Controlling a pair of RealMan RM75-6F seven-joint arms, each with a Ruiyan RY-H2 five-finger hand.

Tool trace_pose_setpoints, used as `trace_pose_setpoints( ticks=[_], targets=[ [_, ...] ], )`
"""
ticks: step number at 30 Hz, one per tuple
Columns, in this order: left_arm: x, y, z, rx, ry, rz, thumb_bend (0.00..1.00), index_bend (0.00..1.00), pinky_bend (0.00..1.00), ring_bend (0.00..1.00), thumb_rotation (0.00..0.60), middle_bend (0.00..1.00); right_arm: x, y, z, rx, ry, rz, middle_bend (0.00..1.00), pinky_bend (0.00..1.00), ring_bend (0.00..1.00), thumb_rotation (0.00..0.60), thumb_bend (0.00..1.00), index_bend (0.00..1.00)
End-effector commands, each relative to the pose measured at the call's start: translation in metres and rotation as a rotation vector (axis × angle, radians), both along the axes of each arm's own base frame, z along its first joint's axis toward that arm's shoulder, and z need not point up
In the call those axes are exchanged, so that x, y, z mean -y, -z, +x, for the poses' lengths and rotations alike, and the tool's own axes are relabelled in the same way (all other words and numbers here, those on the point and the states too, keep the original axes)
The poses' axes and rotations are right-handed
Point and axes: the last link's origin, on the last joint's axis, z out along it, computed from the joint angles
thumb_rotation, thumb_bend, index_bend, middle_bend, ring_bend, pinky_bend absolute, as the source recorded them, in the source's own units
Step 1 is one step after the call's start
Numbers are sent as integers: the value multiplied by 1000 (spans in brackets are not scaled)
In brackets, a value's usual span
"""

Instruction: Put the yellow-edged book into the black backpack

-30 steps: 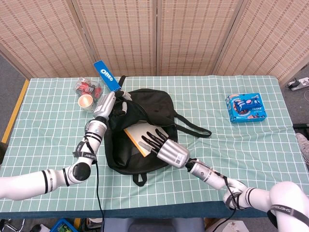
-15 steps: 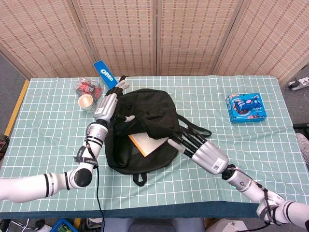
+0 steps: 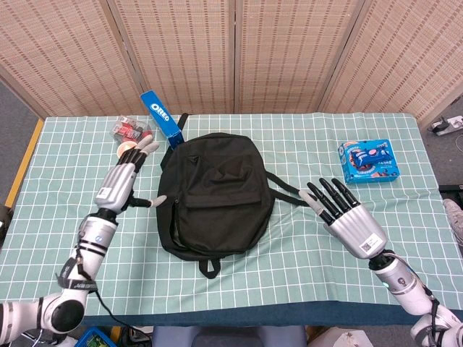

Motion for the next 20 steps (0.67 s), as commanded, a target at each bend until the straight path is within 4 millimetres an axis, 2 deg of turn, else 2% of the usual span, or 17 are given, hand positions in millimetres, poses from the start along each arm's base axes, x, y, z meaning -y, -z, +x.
trace_pose_setpoints(
  ticks=[1,4,7,11,14,20],
  targets=[
    [18,-11,-32,-85,-22,33,0,0,0,0,600,0,-4,-5,-7,20,53,28,159,164,97,600,0,22],
    [33,-21,-69,-197,-38,91,0,0,0,0,600,0,-9,-13,-16,44,116,62,278,214,178,600,2,152],
    [47,-29,-98,-252,-71,132,0,0,0,0,600,0,-14,-19,-26,67,163,90,315,245,220,600,74,316],
    [73,-38,-139,-306,-132,189,0,0,0,0,600,0,-26,-27,-45,78,269,157,325,313,256,600,155,350],
    [93,-42,-164,-357,-172,223,0,8,0,0,600,0,-36,-31,-57,94,334,164,329,318,262,600,166,355],
    [132,-47,-192,-345,-233,288,0,65,0,0,600,0,-57,-36,-73,162,429,134,331,318,265,600,180,357]
  ],
)
